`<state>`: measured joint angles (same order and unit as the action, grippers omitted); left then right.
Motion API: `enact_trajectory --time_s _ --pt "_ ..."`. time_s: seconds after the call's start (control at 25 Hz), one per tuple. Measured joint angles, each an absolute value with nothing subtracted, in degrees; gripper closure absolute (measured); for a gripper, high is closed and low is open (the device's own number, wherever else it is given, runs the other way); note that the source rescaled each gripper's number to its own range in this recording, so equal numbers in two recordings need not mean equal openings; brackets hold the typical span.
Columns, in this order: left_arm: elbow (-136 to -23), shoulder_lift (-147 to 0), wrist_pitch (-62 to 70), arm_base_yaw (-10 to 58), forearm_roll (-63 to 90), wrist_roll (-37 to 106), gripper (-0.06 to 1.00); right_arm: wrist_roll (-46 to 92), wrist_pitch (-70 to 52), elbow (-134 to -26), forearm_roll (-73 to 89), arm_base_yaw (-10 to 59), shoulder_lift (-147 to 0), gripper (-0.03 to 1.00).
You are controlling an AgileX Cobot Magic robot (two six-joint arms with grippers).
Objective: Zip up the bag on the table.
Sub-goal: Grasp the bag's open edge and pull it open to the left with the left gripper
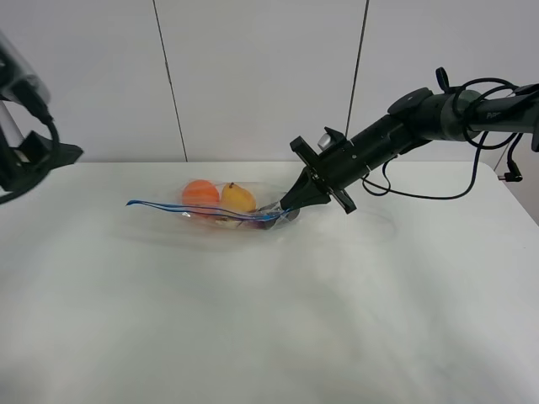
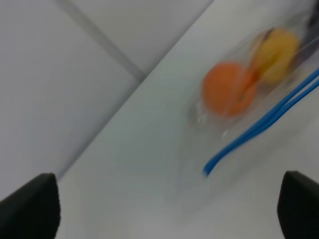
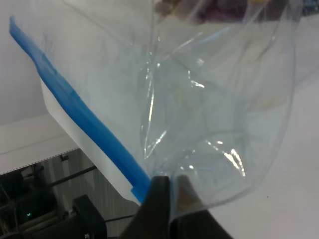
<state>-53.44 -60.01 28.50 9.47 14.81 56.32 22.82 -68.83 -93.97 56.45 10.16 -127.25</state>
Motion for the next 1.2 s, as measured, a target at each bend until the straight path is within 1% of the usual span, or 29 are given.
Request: enact_trajectory --time_s 0.12,0.24,0.4,0.56,0.76,0.88,1.0,1.12,1.2 --pt "-53.44 -64.32 24.82 15.32 22.41 63.1 -0.05 22.61 -68.78 -93.97 56.45 10.16 -127.25 0.97" --pt "-53.49 -69.54 19.65 21.94 27.15 66.61 -0.05 22.54 -68.69 -93.97 56.45 10.16 -127.25 0.97" --pt "-53.51 -77.67 11.45 30.06 28.7 67.93 -0.05 22.42 -68.67 -93.97 56.45 10.16 -127.25 0.97" --pt "-53.56 -85.37 5.91 35.3 28.86 68.12 -0.05 22.21 -68.67 -93.97 56.45 10.16 -127.25 0.97" --pt "-53.56 -93.61 -1.22 39.69 28.93 68.12 -0.05 22.1 -68.67 -93.97 56.45 10.16 -127.25 0.97" --pt "-53.56 -98.17 -8.93 41.77 28.97 68.12 -0.05 22.0 -68.67 -93.97 56.45 10.16 -127.25 0.97" --pt "-53.56 -102.19 -16.62 42.58 28.97 68.07 -0.05 21.96 -68.67 -93.97 56.45 10.16 -127.25 0.97" --pt "-53.56 -104.9 -21.01 42.66 29.04 68.07 -0.05 21.89 -68.67 -93.97 56.45 10.16 -127.25 0.97" --pt "-53.56 -106.01 -22.33 42.66 29.06 68.01 -0.02 21.79 -68.67 -93.97 56.45 10.16 -127.25 0.97"
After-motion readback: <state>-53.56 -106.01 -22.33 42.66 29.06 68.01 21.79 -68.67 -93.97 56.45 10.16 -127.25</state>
